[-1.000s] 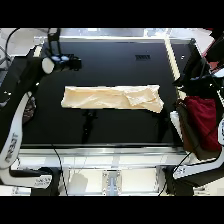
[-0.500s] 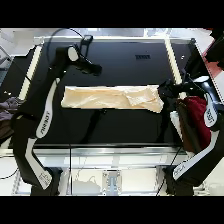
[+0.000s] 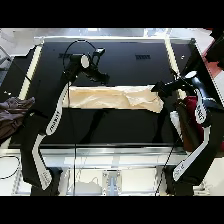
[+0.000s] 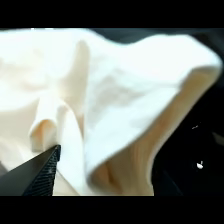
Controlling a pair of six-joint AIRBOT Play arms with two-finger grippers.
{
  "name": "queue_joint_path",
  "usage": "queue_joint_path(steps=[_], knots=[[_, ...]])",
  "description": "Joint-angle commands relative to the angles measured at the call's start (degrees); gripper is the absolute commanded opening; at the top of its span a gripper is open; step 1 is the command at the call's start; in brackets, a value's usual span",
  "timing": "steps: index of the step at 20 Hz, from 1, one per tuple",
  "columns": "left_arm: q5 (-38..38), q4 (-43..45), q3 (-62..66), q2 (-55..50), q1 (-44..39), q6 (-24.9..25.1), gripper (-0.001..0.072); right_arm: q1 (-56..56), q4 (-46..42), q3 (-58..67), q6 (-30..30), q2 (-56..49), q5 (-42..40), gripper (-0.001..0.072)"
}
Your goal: Fold the shirts.
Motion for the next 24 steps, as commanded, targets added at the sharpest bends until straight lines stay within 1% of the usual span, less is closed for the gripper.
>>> queue_joint_path(steps=[1,2,3,4,5,6,7,9,10,11,13,15,17,21,24], knots=[[0.2,-0.1,0.0,-0.3,-0.2,0.2,0.0483,0.4,6.6,0.6,-2.2,-0.1,7.5,0.0622],[0.4,-0.1,0.0,-0.3,-0.2,0.2,0.0483,0.5,6.8,1.1,-2.2,-0.1,8.0,0.0596],[1.0,-0.1,-0.2,-0.3,-0.2,0.2,0.0482,0.5,7.6,1.9,-2.2,-0.1,8.5,0.0506],[2.1,-0.1,-0.6,-0.3,-0.2,0.2,0.0482,0.5,8.7,3.1,-2.7,-0.1,9.0,0.0377],[3.1,-0.1,-1.1,-0.3,-0.2,0.2,0.0481,0.5,10.3,4.6,-3.9,-0.1,9.7,0.017],[4.3,-0.1,-1.8,-0.3,-0.2,0.2,0.0462,0.5,12.2,6.4,-4.3,-0.1,10.1,0.0027],[5.2,-0.1,-2.4,-0.3,-0.2,0.2,0.0416,0.5,13.7,8.5,-4.2,-0.1,10.2,0.0019],[5.5,-0.2,-3.3,-0.6,-0.3,0.2,0.0176,1.1,13.9,12.7,-3.1,-0.1,10.6,0.0018],[5.6,-0.3,-3.3,-1.0,-0.4,0.2,0.0077,1.8,13.9,14.8,-2.3,-0.1,10.8,0.0017],[5.6,-0.4,-3.3,-1.6,-0.5,0.2,0.0009,2.9,14.0,16.7,-1.2,-0.1,10.7,0.0018],[5.5,-0.4,-3.3,-3.4,-0.9,0.2,0.0011,5.8,14.1,18.9,0.1,0.3,10.5,0.0017],[5.5,-0.6,-3.3,-5.5,-1.2,-0.3,0.0011,10.0,13.9,18.8,0.1,1.8,10.3,0.0017],[5.5,-0.5,-3.3,-7.6,-1.3,-2.9,0.0011,14.8,13.9,18.8,0.1,3.3,9.4,0.0017],[5.7,-0.5,-3.3,-9.8,-1.2,-3.3,0.0011,23.9,13.2,18.8,0.8,6.0,3.0,0.0016],[5.7,0.6,-3.3,-7.7,0.3,-3.2,0.0011,29.3,13.2,18.8,1.5,6.2,-0.4,0.0015]])
